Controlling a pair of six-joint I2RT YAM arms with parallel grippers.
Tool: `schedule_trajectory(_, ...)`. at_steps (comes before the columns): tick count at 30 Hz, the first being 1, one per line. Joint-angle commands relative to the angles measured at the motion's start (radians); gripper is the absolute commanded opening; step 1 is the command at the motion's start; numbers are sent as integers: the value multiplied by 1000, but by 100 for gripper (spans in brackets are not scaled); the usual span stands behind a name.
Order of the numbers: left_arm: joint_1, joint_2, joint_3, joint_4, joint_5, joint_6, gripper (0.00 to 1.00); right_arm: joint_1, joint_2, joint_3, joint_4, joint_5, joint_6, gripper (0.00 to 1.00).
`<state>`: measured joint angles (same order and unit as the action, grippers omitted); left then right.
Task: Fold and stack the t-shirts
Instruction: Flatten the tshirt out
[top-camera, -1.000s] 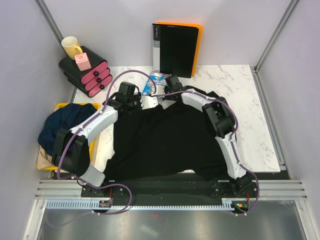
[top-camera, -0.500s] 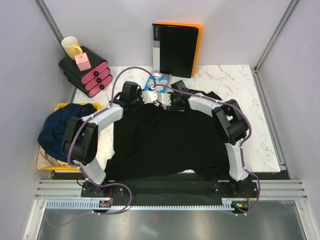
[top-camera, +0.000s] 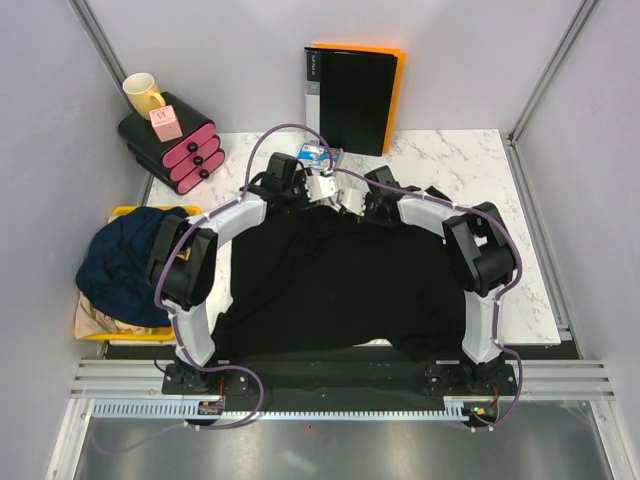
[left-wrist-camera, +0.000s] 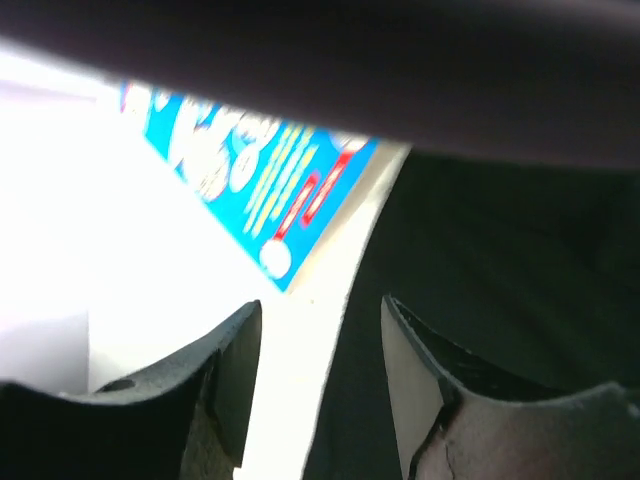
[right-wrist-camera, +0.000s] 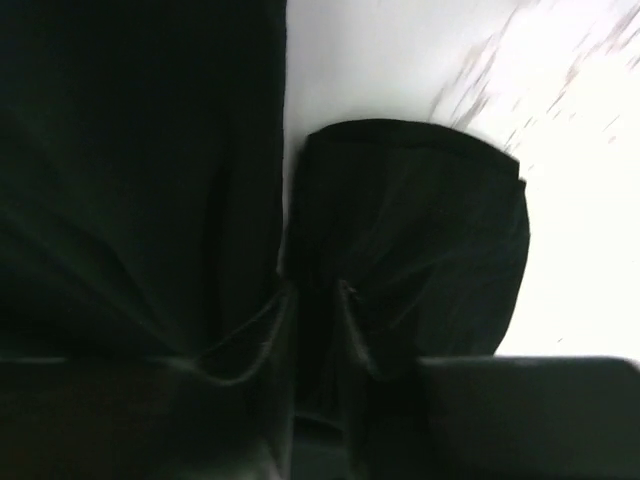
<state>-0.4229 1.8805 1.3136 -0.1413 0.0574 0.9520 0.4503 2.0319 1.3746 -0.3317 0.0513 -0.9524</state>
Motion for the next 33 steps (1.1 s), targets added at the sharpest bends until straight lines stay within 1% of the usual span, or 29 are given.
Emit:
schedule_trajectory(1,56,87,127,-107,-142,-173,57,-28,-140,-72,-142,-16,-31,19)
schedule_trajectory(2,43,129,185,-131,-139,-191,55,-33,-147,-75,-144,-11,-19,16)
schedule_trajectory(3,36,147,215,-177,-139,-223,50,-41,-153,-77,-156,-10,-11,14)
schedule_trajectory(4,32,170,245,-191,-139,-243,49,-44,-162,-77,-161,-11,-3,11)
schedule_trajectory(5,23,187,298,-207,-137,-261,49,-45,-165,-74,-167,-11,1,10)
schedule_trajectory(6,19,222,323,-222,-128,-291,47,-47,-168,-75,-176,-17,3,9)
schedule_trajectory(8,6,255,397,-234,-123,-312,39,-45,-177,-71,-184,-25,4,8)
schedule_trajectory(9,0,288,423,-256,-119,-326,32,-45,-177,-60,-190,-30,7,8)
schedule_trajectory(10,-14,304,465,-264,-117,-329,28,-45,-176,-54,-193,-31,9,8)
schedule_trajectory(11,-20,318,486,-271,-111,-331,18,-45,-174,-48,-196,-28,9,8)
schedule_trajectory(13,-45,348,518,-290,-100,-325,15,-45,-170,-31,-198,-28,7,7)
schedule_trajectory(14,-51,358,521,-291,-91,-317,9,-47,-168,-25,-198,-27,6,7)
schedule_trajectory(16,-71,385,527,-300,-90,-311,6,-45,-165,-11,-198,-31,7,6)
schedule_trajectory(17,-74,393,530,-305,-90,-306,3,-47,-162,-5,-198,-34,9,6)
schedule_trajectory(21,-82,428,536,-316,-105,-305,2,-45,-165,14,-198,-45,17,6)
schedule_trajectory(29,-82,505,572,-333,-225,-276,2,-45,-167,17,-196,-50,29,6)
schedule_trajectory(33,-82,548,604,-356,-294,-263,2,-42,-174,26,-198,-82,33,6)
